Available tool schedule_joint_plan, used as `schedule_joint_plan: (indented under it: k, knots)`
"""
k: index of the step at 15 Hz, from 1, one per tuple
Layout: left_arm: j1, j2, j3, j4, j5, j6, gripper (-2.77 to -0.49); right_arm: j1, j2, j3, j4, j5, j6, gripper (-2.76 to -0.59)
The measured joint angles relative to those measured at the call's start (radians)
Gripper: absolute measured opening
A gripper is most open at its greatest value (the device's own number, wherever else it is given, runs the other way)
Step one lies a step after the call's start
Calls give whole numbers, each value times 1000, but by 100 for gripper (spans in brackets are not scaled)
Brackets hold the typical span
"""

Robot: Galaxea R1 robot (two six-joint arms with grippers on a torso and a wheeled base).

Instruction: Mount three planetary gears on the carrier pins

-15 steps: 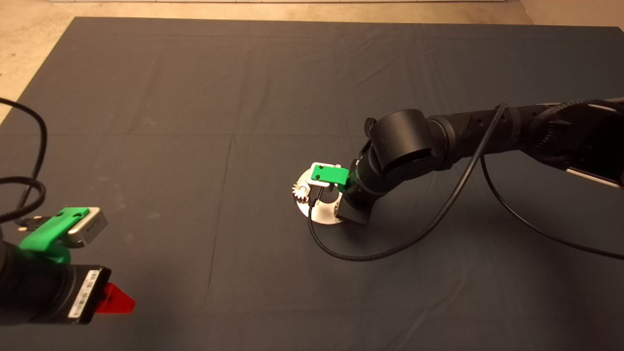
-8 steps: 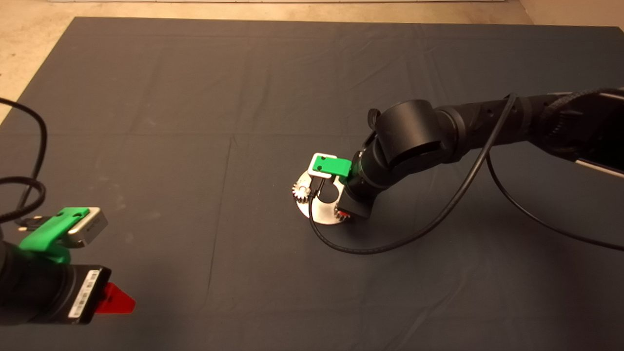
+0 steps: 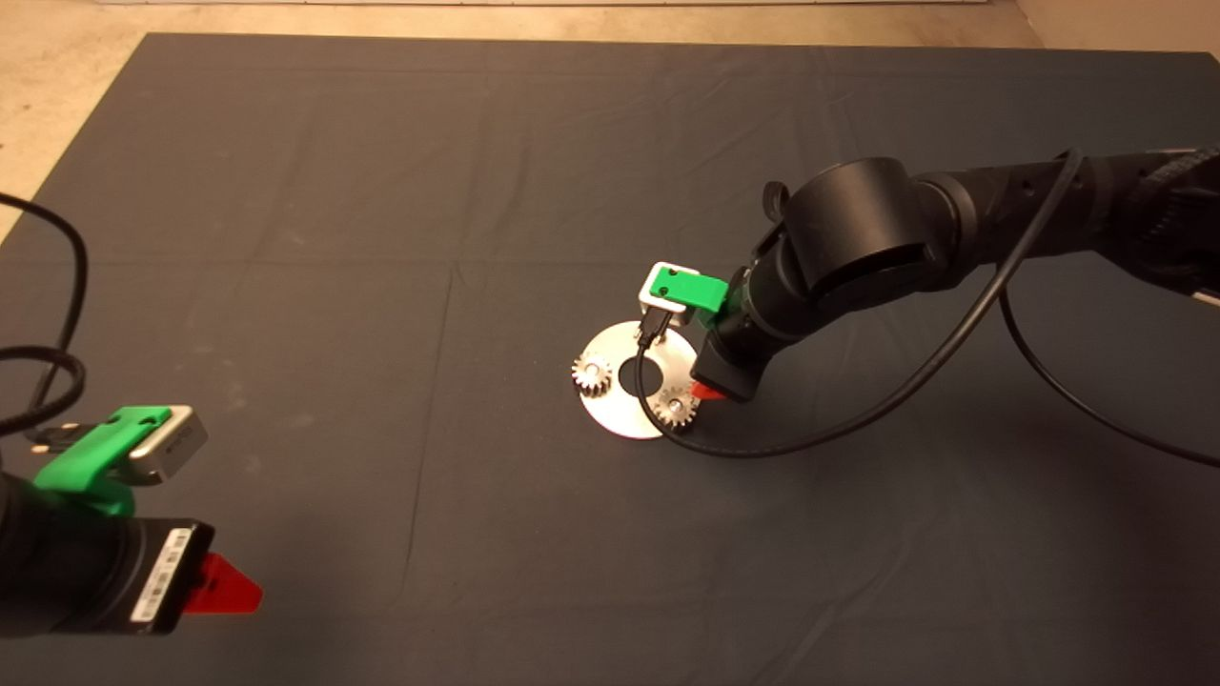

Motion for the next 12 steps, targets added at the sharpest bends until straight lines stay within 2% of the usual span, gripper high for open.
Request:
schedule_joint_plan:
  k: [2,4,6,10,12]
  knots:
    - [0,0,1,0,0,0,-122,1,-27,0,7,0,20,-134]
    - [0,0,2,-1,0,0,-122,1,-50,0,24,-3,67,-120]
    - [0,0,2,-3,0,1,-122,1,-56,0,45,-3,101,-119]
    - [0,0,2,-4,0,4,-122,1,-59,-6,67,-3,129,-96]
    - [0,0,3,-5,0,4,-122,1,-59,-37,71,-2,131,-89]
